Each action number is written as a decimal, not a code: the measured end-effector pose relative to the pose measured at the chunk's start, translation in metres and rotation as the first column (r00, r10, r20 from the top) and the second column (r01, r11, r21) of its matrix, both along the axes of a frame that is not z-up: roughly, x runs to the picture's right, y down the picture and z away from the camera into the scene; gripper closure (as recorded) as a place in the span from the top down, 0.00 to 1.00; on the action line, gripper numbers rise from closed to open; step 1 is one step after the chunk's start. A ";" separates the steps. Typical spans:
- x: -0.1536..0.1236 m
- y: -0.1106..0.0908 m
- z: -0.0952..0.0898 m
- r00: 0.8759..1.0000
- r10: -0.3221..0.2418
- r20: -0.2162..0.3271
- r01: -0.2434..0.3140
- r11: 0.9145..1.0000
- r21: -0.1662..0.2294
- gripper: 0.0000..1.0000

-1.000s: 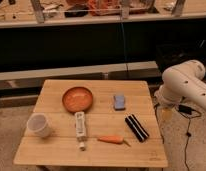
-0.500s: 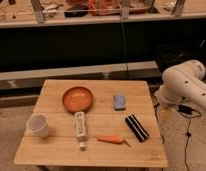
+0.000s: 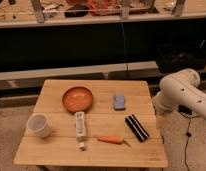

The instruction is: Push the eraser across the table

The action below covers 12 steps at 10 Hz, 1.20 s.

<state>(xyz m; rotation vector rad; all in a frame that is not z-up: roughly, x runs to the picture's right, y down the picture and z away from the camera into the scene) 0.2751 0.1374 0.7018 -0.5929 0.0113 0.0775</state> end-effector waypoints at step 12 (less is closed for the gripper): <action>-0.003 0.047 0.022 0.995 0.055 0.080 -0.052 0.998 -0.031 0.80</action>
